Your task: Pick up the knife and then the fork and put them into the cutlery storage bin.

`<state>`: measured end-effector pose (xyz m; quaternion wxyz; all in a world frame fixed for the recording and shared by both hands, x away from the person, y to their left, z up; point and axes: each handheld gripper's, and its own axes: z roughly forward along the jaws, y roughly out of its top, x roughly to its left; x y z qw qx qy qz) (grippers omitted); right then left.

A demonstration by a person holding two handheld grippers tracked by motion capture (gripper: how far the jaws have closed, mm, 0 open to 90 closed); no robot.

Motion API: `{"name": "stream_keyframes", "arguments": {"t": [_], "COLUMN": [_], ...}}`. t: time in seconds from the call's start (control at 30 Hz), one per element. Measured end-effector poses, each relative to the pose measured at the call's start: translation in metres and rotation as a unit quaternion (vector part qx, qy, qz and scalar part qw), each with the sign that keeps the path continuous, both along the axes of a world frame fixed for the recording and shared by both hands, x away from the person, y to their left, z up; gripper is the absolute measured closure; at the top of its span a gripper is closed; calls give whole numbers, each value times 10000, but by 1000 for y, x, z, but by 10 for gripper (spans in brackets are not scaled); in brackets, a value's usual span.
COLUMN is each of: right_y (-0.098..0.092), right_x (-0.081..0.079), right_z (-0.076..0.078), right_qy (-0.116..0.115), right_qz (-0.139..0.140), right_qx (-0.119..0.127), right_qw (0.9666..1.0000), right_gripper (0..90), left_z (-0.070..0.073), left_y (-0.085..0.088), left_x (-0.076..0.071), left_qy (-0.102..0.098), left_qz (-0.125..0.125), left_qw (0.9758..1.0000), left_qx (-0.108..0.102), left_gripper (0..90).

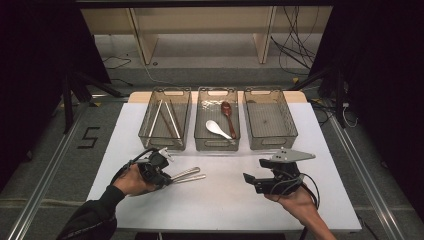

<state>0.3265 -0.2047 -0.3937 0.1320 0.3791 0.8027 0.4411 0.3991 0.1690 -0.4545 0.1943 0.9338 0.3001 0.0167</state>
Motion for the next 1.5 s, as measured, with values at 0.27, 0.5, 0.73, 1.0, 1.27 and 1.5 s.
{"name": "stream_keyframes", "arguments": {"t": [0.27, 0.5, 0.73, 1.0, 1.27, 1.5], "right_y": [0, 0, 0, 3, 16, 36], "right_x": [0, 0, 0, -1, -4, -11], "right_z": [0, 0, 0, 1, 2, 0], "right_qy": [6, 5, -8, -18, -180, -356], "right_qz": [-2, -2, -3, 46, 327, 888], "right_qx": [2, 1, 4, 3, -128, -459], "right_qw": [10000, 10000, 10000, 10000, 9992, 9944], "right_gripper": [264, 264, 264, 264, 263, 263], "left_z": [2, 4, 11, 23, 32, 33], "left_y": [-4, -4, -2, -20, -45, -60], "left_x": [-1, -2, -3, -14, -27, -36], "left_qy": [16, -42, -41, -59, -18, 70], "left_qz": [8, 84, 141, -166, -644, -920], "left_qw": [10000, 10000, 9995, 9982, 9957, 9933], "left_qx": [87, 32, -275, -576, -665, -695], "left_gripper": [791, 793, 793, 792, 792, 792]}}
